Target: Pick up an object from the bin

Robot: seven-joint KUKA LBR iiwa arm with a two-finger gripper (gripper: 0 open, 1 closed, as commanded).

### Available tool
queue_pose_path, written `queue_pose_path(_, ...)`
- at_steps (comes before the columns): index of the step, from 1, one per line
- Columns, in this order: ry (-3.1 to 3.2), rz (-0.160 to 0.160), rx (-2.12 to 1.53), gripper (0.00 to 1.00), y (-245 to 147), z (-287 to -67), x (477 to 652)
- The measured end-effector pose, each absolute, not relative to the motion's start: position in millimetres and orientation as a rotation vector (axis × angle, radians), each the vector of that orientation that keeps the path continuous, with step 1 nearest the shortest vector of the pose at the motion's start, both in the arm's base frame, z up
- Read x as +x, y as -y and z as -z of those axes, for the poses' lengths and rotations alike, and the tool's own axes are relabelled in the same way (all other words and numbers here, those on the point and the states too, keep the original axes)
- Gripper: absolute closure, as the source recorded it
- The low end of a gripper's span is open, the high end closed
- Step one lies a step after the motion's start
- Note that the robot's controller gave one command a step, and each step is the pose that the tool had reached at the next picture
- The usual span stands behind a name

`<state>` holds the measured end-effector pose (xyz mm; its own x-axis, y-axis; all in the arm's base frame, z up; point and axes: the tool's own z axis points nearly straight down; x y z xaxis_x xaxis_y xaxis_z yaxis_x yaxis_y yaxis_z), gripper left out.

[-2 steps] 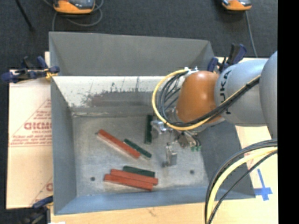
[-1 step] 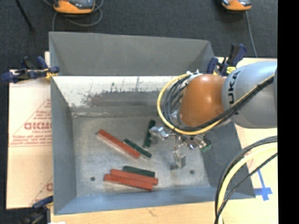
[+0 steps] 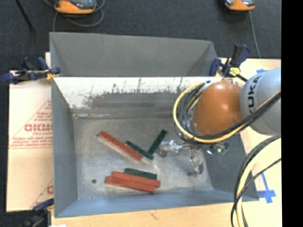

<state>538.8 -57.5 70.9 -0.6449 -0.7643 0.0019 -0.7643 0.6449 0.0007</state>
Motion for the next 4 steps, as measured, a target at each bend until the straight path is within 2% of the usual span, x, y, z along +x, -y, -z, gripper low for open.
queue_pose_path(1,2.575,0.000,1.797,0.00,79.9,-69.7,502.2)
queue_pose_path(2,2.250,-0.001,2.198,0.00,54.6,-70.3,516.1)
queue_pose_path(3,1.798,0.001,2.589,0.00,124.9,-72.6,525.0)
queue_pose_path(4,1.334,-0.008,2.887,0.00,145.1,-73.9,508.5)
